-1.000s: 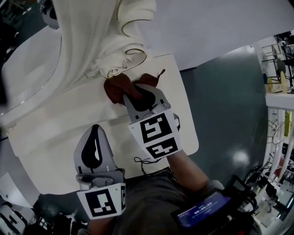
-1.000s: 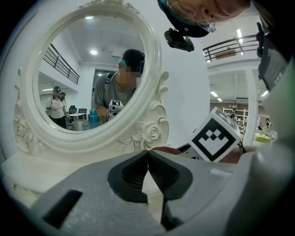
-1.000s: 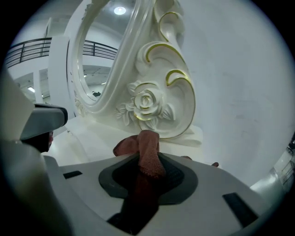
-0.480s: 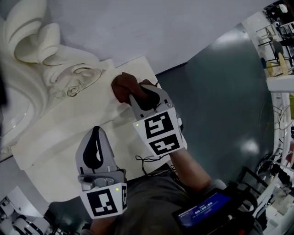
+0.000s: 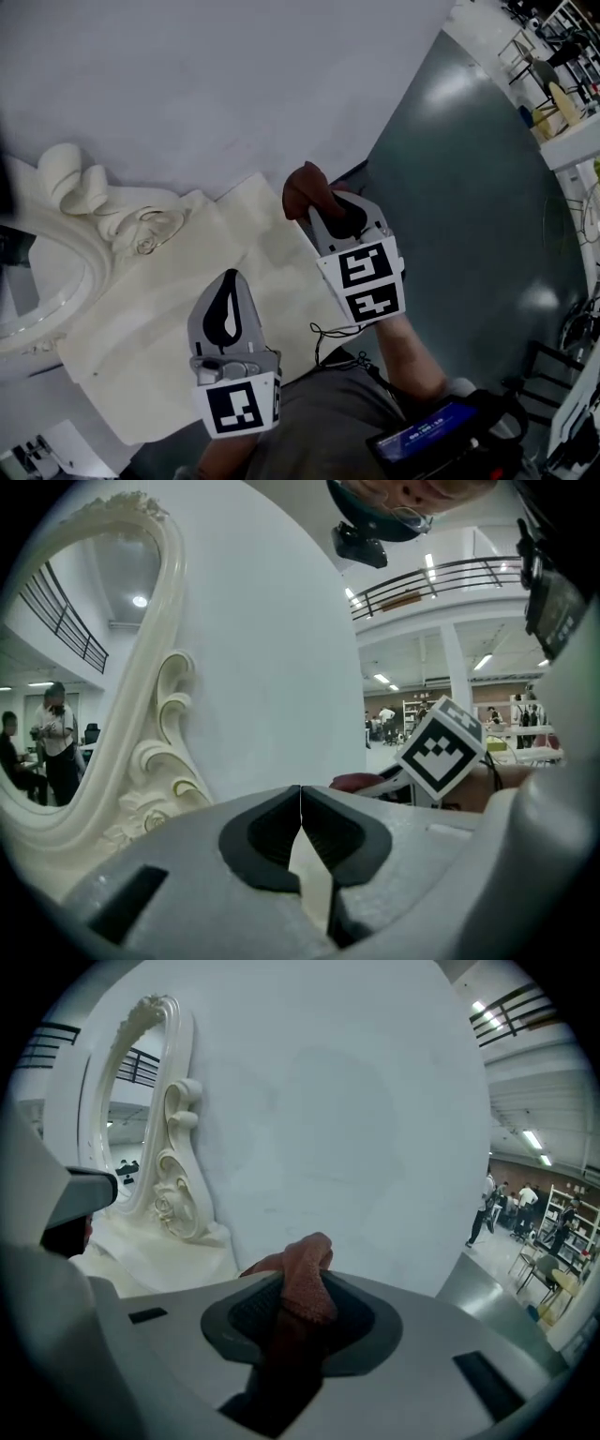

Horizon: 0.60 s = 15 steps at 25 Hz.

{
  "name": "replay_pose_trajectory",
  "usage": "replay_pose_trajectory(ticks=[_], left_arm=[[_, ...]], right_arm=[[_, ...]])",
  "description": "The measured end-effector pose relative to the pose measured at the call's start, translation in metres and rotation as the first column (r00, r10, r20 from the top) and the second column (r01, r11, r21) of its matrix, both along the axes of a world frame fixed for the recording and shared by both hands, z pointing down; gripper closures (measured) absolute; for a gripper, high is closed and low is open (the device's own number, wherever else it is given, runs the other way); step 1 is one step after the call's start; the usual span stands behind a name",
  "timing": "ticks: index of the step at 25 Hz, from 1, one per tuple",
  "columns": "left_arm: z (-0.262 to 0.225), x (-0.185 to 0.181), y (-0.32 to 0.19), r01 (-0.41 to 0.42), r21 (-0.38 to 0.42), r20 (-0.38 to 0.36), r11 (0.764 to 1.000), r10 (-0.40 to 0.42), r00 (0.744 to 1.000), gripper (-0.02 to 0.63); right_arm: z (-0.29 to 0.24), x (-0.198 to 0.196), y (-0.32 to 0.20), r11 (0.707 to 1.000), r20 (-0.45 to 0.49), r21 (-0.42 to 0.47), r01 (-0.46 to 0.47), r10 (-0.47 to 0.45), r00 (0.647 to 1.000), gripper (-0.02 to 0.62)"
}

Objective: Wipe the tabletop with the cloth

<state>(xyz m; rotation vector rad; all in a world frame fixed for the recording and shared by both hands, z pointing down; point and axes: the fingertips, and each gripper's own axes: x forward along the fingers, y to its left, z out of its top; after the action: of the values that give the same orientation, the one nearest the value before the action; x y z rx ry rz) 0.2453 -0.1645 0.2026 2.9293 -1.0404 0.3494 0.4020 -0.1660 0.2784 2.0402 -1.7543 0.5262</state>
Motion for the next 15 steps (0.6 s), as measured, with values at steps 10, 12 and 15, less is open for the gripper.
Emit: replay_pose_trajectory(ticks=[10,12,15], left_arm=[[-0.014,-0.038,0.001,0.066,0.027,0.001,0.997,-0.066,0.998,0.591],[-0.009,-0.067,-0.001,0.126,0.016,0.009,0.992,-0.126,0.992,0.591],[0.001,-0.119,-0.006,0.218,-0.01,0.01,0.976,-0.218,0.976,0.591]], right_arm=[[-0.032,-0.04,-0.01,0.995,-0.023,0.066,0.081,-0.079,0.997,0.485],[-0.028,-0.072,-0.024,0.987,-0.019,0.067,0.146,-0.145,0.989,0.485],[-0.021,-0.131,-0.043,0.967,-0.018,0.06,0.246,-0.245,0.969,0.485]])
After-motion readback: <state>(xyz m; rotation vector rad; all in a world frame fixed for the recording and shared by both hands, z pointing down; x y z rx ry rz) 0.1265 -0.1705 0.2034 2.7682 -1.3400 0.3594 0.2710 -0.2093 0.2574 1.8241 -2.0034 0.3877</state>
